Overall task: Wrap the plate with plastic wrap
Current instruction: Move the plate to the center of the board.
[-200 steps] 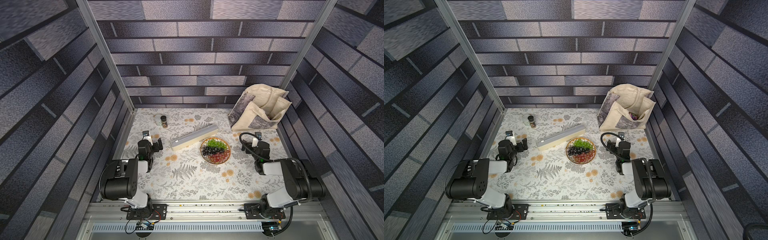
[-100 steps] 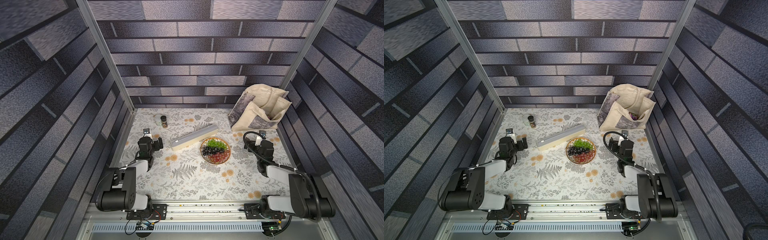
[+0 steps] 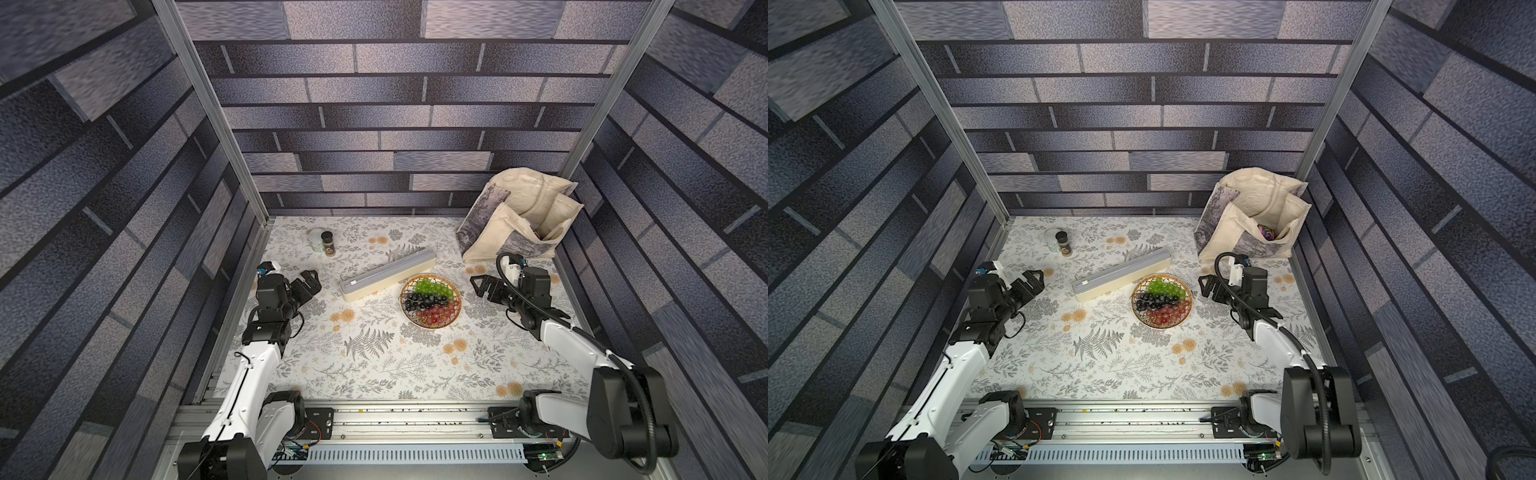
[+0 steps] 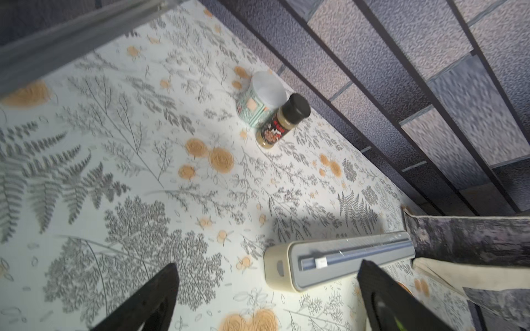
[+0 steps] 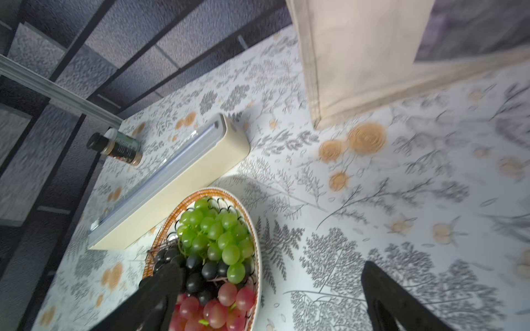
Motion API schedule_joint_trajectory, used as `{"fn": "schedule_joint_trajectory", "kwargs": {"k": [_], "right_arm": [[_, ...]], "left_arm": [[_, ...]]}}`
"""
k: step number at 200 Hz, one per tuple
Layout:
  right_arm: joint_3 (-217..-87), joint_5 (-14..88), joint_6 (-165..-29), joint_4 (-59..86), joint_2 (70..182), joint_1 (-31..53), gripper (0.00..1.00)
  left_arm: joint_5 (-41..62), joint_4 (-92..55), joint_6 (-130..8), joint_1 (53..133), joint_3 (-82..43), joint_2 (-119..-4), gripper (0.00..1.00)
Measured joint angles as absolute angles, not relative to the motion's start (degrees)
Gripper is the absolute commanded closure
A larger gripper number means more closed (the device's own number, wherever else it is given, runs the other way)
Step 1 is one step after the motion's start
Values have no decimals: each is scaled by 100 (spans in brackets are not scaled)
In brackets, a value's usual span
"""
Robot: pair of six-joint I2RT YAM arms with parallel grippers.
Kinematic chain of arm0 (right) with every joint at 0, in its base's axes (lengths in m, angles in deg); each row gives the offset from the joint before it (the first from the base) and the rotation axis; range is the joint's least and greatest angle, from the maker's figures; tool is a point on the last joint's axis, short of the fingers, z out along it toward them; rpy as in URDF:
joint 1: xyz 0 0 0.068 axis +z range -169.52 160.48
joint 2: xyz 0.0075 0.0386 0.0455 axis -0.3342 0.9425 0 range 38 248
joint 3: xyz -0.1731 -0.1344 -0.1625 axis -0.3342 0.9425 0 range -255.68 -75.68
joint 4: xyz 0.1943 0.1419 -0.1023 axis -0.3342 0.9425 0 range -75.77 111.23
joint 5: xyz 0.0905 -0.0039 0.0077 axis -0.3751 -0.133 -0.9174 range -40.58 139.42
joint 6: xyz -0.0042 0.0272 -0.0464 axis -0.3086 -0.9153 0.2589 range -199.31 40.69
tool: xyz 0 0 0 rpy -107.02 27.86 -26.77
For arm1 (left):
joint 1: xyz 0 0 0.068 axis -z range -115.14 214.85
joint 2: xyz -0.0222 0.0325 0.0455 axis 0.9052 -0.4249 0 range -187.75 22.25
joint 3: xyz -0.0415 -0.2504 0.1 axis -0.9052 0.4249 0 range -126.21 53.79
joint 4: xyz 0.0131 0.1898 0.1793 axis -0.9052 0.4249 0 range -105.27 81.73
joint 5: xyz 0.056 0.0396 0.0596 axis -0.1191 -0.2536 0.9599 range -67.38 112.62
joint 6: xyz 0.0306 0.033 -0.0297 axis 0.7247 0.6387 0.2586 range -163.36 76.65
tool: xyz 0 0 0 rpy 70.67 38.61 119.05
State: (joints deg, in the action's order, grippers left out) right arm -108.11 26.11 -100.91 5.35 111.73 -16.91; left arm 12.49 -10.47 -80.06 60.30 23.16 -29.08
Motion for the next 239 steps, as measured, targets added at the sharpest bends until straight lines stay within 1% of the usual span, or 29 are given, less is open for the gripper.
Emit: {"fn": "schedule_joint_trajectory", "kwargs": {"k": [31,68,96,118,145,166,178,186,201,220,239], "right_arm": [[-10854,1741,-10574,366,12170,-1687,0],[-11178,1171,-11009,-34,12876,-1503,0],[-11348,944,-11258,-449,13092,-1145,2],[-11342,832,-11523,-814,13261,-939,6],[-11281,727,-11912,-1325,13425,-719,6],[-11204,705,-12111,-1599,13453,-384,6],[-11193,675,-12183,-1658,13455,-150,11],[-11193,646,-12216,-1677,13453,-8,11],[-11200,708,-12102,-1522,13368,136,9],[-11473,1217,-11532,-401,12933,182,4],[-12319,1798,-10788,699,12653,134,0]], "left_arm": [[1059,-798,-8384,5990,2709,-2670,0],[906,-774,-8481,5846,2724,-2666,0],[757,-776,-8476,5800,2724,-2690,0],[576,-767,-8378,5800,2700,-2779,0],[344,-621,-8103,5800,2473,-2965,0],[206,-577,-7928,5802,2276,-3079,0],[123,-586,-7888,5813,2220,-3149,0],[69,-593,-7882,5824,2204,-3208,0],[-10,-606,-7888,5855,2178,-3400,0],[-98,-612,-7956,5892,2134,-3682,0],[-176,-695,-8078,5999,2038,-3992,0]]}}
